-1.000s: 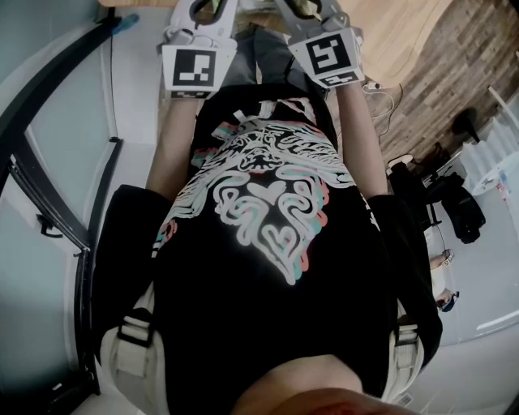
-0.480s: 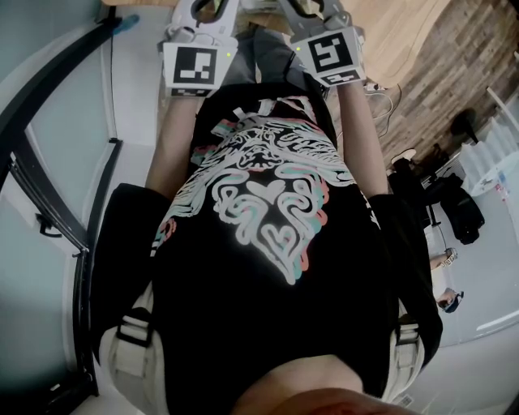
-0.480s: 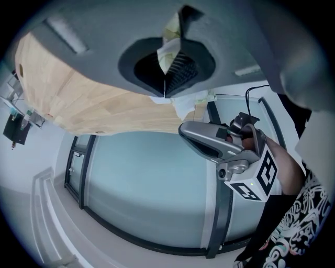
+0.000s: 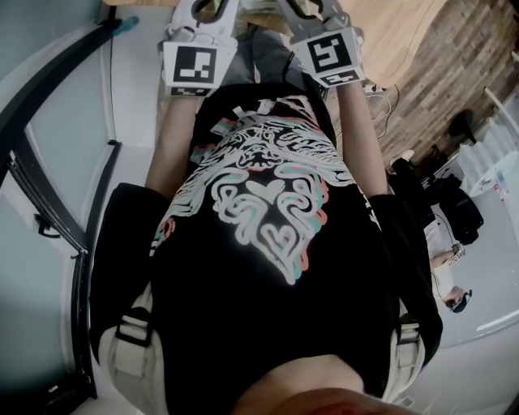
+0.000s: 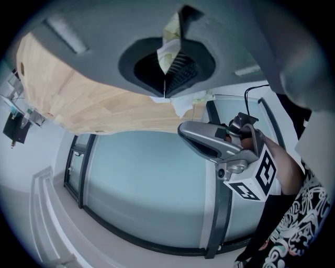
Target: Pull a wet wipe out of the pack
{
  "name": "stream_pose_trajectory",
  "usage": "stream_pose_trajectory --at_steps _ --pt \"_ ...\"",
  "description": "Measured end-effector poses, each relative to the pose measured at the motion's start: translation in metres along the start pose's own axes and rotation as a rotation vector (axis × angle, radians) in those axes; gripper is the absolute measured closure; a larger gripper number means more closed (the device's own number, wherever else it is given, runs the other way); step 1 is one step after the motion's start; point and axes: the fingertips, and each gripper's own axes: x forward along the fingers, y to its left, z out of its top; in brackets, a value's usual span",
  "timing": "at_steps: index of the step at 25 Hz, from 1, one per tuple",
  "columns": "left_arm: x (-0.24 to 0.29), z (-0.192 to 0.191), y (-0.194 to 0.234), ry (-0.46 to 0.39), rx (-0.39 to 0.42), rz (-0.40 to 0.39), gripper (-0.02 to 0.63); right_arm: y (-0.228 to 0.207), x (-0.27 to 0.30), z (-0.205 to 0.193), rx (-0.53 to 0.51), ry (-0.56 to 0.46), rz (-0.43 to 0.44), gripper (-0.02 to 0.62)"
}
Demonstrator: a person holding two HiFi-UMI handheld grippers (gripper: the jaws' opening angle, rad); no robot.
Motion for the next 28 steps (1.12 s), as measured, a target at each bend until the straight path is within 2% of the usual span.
stream_pose_trajectory --at_steps 20,28 --pt "-0.002 0.002 0.0 -0.003 0.001 -0.003 0.617 0.001 -0.004 0.004 -0.012 0.001 -0.008 0.592" --pt "0.003 -0.002 -0.017 0.009 0.019 -0.043 0.617 0.0 -0.008 0.003 -0.004 -0.002 -0.019 0.593"
